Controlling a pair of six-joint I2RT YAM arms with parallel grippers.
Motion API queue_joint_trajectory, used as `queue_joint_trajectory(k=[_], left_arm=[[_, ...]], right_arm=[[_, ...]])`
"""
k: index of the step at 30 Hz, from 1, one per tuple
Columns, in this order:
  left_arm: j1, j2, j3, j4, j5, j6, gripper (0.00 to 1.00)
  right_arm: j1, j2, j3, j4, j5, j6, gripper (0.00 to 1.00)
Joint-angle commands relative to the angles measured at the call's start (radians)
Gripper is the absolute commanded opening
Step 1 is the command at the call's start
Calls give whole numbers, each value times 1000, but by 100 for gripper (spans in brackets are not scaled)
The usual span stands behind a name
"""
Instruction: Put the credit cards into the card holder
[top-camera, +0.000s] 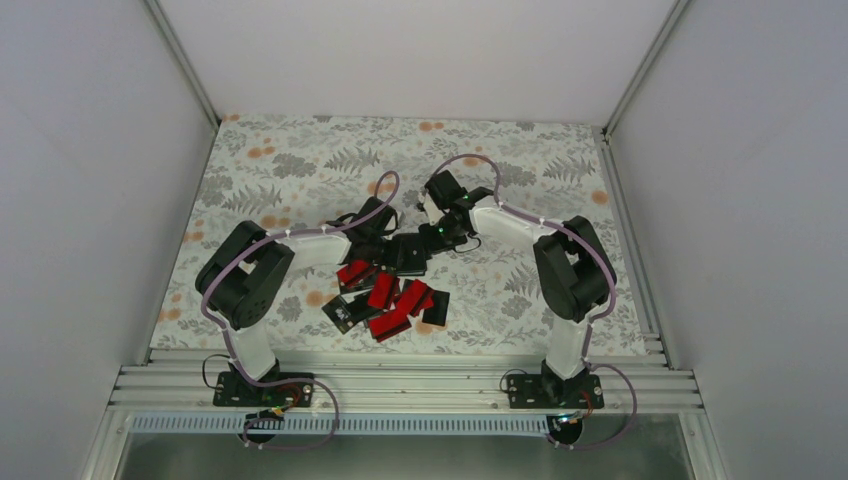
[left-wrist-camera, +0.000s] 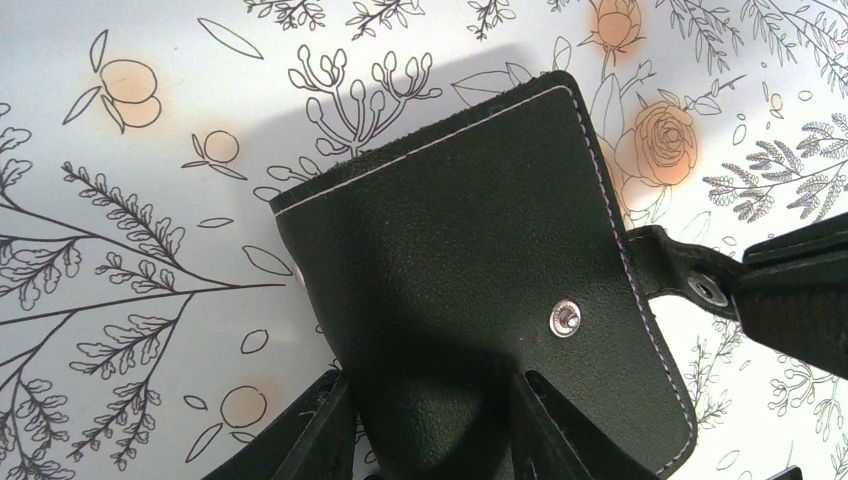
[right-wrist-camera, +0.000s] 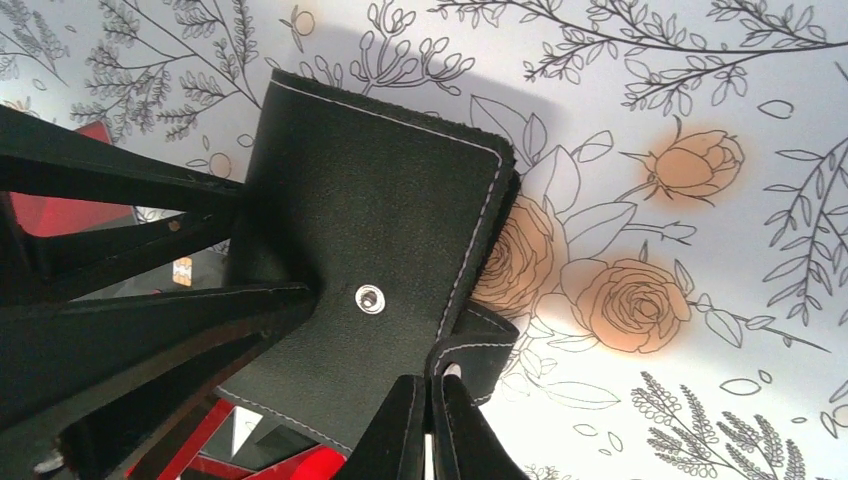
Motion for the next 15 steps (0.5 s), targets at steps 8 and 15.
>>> queue_joint_trajectory(k=[8, 15], left_arm=[[-16, 25, -29, -63, 3, 6, 38], [-16, 26, -32, -62, 3, 8, 38]], right_arm=[[16, 40, 64, 26, -83, 2, 4], [25, 91, 79, 40, -125, 2, 12]])
